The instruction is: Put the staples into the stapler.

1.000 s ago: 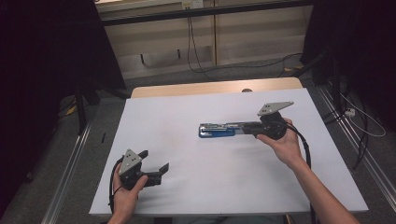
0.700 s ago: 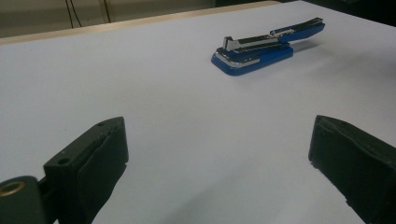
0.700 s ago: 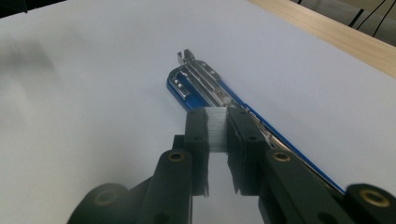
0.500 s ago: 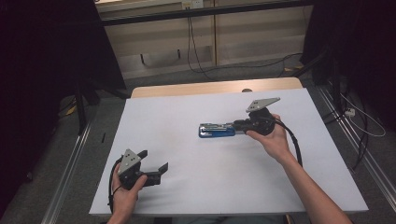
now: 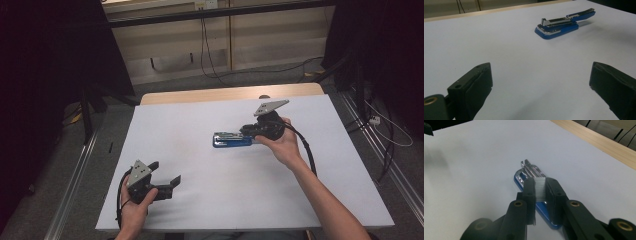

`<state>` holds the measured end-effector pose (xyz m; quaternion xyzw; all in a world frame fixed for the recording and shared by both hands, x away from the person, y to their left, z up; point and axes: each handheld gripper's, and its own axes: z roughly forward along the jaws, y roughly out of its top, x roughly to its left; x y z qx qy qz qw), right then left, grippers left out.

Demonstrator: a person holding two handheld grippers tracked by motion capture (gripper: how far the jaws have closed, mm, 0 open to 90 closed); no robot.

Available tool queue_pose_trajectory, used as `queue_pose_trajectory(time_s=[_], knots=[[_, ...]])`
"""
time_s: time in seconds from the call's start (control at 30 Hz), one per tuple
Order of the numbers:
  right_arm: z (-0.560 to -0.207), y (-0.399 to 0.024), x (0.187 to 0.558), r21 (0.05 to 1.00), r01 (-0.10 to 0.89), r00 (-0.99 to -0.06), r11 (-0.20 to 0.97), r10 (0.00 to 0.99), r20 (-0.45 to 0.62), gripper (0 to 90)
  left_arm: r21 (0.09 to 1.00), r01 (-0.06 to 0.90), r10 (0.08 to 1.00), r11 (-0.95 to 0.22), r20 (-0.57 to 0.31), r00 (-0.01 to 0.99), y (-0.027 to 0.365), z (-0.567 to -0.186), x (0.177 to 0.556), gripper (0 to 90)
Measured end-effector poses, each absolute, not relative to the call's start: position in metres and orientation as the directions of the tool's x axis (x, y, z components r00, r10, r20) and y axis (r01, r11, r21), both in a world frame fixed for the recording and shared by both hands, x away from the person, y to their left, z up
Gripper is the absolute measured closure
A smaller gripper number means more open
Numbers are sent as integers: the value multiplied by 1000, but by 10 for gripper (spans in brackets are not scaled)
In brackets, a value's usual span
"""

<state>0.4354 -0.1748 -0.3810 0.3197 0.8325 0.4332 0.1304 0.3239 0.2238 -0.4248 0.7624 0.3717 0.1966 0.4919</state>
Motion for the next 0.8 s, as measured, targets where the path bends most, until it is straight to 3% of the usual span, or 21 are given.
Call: queue_pose_trajectory(time_s=[0.47,0.8], knots=[[-383,-160,452,779,416,-765,470,644,20,791,904,363,767,-224,-66,638,226,-423,324,49],[-383,-151,465,765,439,-772,470,634,53,791,901,368,763,-231,-67,642,225,-424,324,49]])
